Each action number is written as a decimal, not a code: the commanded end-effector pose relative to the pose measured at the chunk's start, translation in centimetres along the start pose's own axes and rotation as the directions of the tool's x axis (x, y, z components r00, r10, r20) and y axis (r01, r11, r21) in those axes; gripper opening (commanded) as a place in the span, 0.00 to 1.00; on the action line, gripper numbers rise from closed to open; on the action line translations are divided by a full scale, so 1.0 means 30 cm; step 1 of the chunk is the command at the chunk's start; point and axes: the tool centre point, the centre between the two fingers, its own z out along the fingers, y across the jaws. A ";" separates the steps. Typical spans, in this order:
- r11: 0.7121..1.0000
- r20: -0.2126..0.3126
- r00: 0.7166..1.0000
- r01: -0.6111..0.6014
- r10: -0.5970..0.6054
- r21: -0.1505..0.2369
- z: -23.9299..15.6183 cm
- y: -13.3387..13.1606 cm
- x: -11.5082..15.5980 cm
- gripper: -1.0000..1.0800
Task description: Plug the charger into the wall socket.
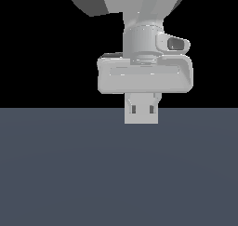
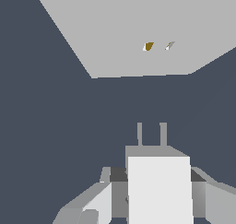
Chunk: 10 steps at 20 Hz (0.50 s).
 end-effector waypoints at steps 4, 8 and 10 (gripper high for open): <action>0.999 0.001 0.999 0.038 -0.038 0.004 -0.016 0.021 0.034 0.00; 0.999 0.001 0.999 0.046 -0.046 0.005 -0.019 0.025 0.043 0.00; 0.999 0.001 0.999 0.045 -0.045 0.004 -0.018 0.024 0.042 0.00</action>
